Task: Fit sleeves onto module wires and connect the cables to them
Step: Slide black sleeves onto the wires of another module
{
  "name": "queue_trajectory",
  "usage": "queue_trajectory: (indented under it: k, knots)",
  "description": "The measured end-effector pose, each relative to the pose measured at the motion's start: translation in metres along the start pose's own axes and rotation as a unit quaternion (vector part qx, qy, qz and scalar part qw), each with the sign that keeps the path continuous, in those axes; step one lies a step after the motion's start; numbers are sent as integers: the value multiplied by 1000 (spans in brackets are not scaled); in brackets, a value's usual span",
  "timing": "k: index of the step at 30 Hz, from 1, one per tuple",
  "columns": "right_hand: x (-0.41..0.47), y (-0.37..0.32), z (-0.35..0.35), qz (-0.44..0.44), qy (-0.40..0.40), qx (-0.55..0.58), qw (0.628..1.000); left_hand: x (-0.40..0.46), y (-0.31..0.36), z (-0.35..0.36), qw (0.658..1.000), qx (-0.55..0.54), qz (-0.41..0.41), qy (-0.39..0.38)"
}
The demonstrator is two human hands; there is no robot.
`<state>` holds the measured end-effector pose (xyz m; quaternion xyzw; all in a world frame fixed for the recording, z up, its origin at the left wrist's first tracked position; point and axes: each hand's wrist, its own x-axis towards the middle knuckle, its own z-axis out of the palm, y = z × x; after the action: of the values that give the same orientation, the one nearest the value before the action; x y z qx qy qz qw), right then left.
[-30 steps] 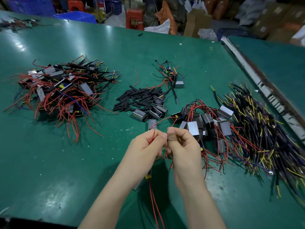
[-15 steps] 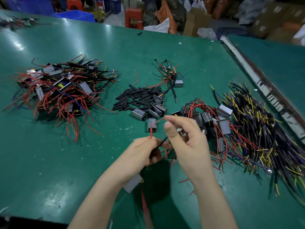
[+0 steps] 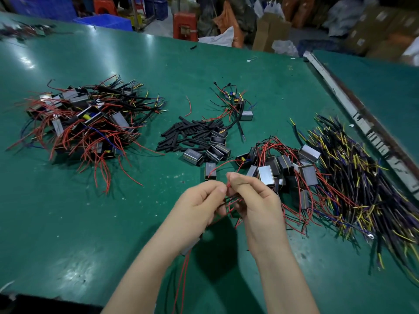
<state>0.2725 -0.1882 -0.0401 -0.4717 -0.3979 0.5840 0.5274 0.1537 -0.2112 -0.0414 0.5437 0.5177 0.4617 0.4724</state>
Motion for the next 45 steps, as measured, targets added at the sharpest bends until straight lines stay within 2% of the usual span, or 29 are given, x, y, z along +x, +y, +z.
queue_trajectory:
  k: [1,3,5,7,10,13,16,20,25,27,31,35,37,40,45]
  knots:
    - [-1,2,3,-3,35,7,999,1,-3,3,996,78,41,16]
    - [-1,5,8,-10,95,21,995,1,-8,9,962,243,119,40]
    - [0,6,10,-4,115,25,993,0,-12,13,941,299,149,58]
    - [1,5,10,7,86,7,996,0,-17,12,947,278,142,79]
    - [2,-1,12,3,2,-60,998,0,-18,0,966,208,99,119]
    - [8,-11,14,15,-33,-103,994,5,-21,-11,981,75,36,173]
    - [21,-20,18,0,-54,-150,987,16,-31,-22,975,-70,-15,212]
    - [58,-24,41,-56,-101,-284,952,31,-42,-33,964,-184,-39,188]
    - [127,-20,78,-118,-134,-515,838,38,-55,-40,977,-136,3,166]
    - [147,-15,94,-124,-138,-564,805,37,-58,-41,975,-130,16,179]
    - [166,3,122,-117,-153,-621,760,35,-59,-40,973,-138,29,181]
    - [170,21,132,-139,-151,-716,667,34,-56,-40,977,-138,30,161]
    - [172,22,133,-140,-148,-718,665,33,-55,-39,977,-141,31,155]
    - [176,18,133,-110,-162,-684,702,34,-55,-39,978,-133,33,157]
    - [174,20,133,-115,-197,-699,678,35,-54,-39,978,-134,30,155]
